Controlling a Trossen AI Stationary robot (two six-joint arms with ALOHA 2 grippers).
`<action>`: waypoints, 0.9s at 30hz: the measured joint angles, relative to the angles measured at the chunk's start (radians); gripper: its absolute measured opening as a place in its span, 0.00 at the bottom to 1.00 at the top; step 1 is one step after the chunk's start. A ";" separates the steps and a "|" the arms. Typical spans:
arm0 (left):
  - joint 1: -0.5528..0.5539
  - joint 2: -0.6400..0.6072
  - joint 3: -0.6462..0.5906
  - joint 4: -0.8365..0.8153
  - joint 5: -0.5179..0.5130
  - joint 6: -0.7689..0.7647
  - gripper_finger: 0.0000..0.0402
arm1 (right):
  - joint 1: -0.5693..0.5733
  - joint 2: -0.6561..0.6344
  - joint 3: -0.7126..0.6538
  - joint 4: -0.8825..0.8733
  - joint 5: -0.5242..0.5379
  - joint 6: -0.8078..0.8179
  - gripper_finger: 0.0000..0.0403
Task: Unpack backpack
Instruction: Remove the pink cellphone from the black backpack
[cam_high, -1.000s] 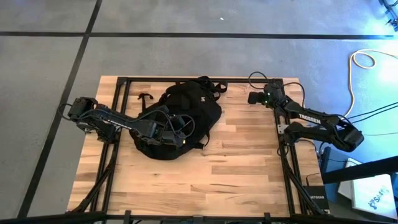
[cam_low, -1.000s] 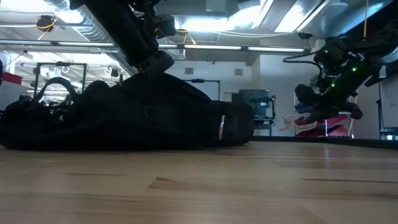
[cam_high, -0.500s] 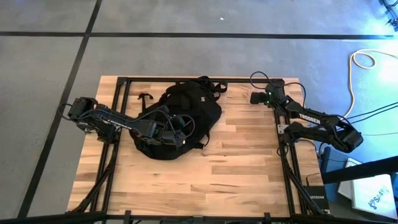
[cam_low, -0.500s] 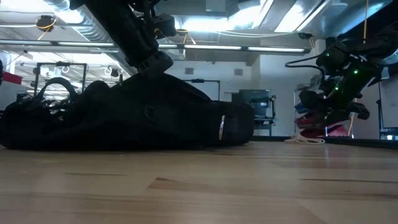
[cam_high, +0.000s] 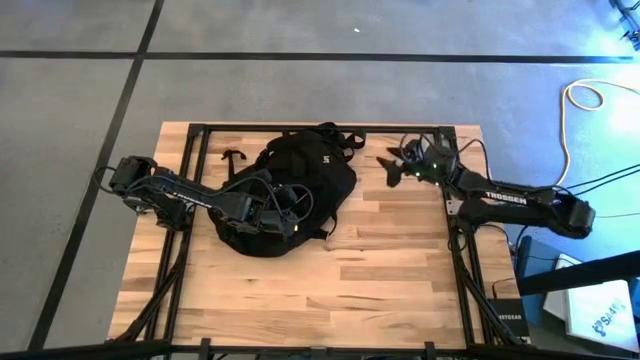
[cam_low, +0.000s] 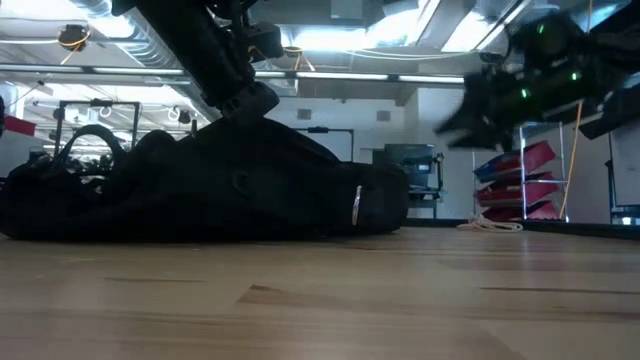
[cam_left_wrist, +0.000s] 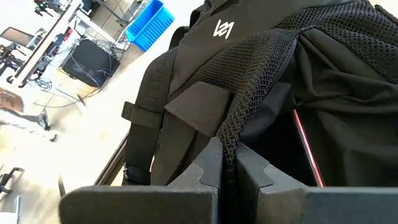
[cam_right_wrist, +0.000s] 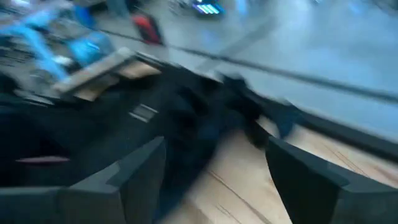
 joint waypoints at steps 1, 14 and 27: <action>0.000 0.000 0.000 0.000 0.007 0.000 0.00 | 0.038 0.009 0.010 0.036 0.013 -0.015 0.63; 0.000 0.000 0.000 0.003 0.020 -0.005 0.00 | 0.539 0.607 0.505 -0.097 0.263 -0.807 0.62; -0.082 0.000 0.000 0.026 -0.007 -0.058 0.00 | 0.680 0.969 0.733 -0.017 0.401 -0.815 0.62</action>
